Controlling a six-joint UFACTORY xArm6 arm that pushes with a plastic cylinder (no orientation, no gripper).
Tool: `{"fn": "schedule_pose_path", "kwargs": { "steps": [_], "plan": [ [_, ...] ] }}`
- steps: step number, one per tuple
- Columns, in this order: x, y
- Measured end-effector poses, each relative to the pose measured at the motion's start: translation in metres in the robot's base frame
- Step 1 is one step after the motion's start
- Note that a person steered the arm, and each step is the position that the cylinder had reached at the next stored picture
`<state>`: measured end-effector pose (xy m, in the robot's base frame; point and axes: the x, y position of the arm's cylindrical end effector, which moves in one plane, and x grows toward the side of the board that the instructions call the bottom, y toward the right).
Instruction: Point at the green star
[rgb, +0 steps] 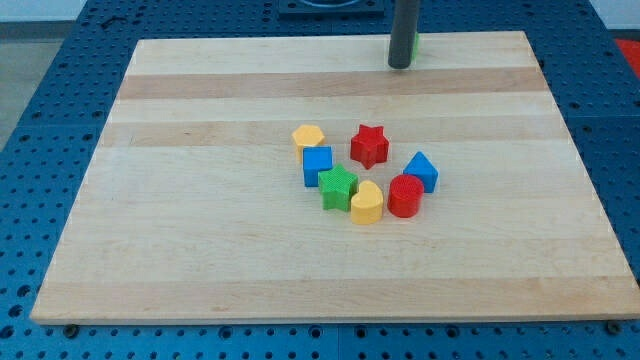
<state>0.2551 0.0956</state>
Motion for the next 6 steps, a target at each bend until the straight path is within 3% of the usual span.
{"fn": "schedule_pose_path", "kwargs": {
  "steps": [1,3,4,6],
  "plan": [
    [0.026,-0.011],
    [0.051,-0.141],
    [0.093,-0.188],
    [0.202,-0.177]
  ]
}}
